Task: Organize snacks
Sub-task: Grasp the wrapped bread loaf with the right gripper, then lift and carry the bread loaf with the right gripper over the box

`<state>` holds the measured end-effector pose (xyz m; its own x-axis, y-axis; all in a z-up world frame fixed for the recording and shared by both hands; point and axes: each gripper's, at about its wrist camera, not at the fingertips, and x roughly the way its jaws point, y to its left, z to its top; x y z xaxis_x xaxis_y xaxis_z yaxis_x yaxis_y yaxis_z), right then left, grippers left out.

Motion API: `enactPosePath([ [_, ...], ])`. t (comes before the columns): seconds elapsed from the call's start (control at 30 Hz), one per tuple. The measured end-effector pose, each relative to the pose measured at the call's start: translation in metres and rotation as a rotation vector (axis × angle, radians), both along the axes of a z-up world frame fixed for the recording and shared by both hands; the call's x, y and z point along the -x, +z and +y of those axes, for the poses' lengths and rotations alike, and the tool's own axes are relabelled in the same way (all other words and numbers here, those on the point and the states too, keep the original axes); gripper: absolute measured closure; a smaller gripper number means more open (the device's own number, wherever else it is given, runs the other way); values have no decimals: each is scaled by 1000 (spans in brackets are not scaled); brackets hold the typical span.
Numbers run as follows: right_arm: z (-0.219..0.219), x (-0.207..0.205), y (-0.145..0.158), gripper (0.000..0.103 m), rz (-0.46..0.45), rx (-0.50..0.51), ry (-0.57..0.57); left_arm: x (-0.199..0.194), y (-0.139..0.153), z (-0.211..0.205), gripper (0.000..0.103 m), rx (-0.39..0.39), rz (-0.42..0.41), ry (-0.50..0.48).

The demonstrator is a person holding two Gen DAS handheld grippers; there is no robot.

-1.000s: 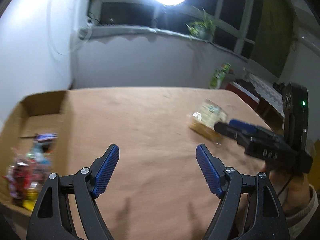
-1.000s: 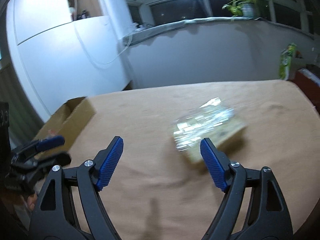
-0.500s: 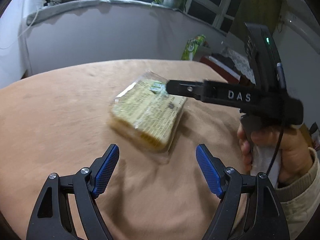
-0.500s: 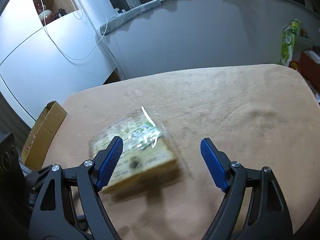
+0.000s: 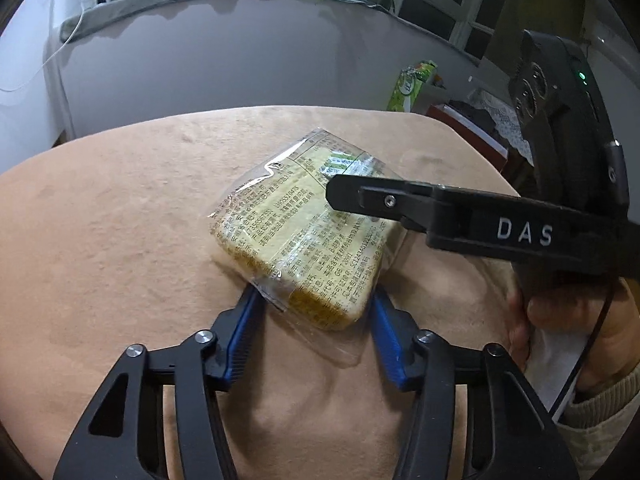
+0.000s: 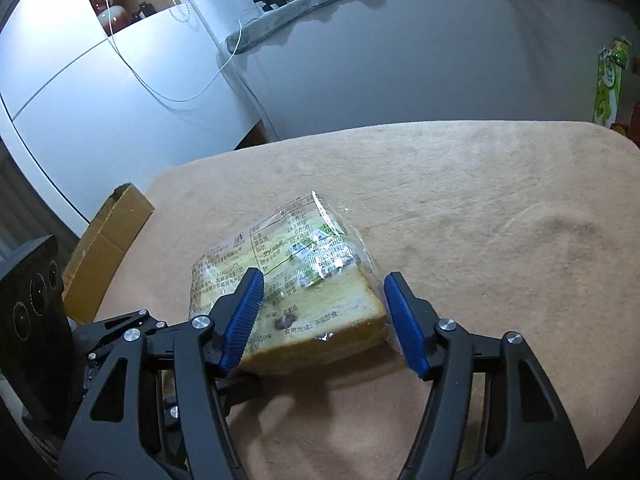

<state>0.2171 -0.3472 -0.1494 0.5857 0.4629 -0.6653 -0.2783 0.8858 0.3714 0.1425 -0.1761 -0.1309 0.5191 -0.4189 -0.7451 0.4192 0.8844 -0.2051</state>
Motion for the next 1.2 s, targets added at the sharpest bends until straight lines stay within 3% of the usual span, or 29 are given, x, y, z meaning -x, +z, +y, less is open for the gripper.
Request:
enactPosePath([
  [0.37, 5, 37, 13, 45, -28, 30, -82, 8, 4, 3, 57, -20, -42, -28],
  [0.63, 24, 75, 37, 45, -76, 10, -89, 40, 25, 18, 58, -37, -113, -32],
  [0.93, 88, 95, 86, 45, -160, 25, 1, 70, 64, 71, 58, -28, -210, 33],
  [1.2, 175, 94, 123, 45, -217, 50, 133, 86, 93, 140, 58, -4, -283, 141],
])
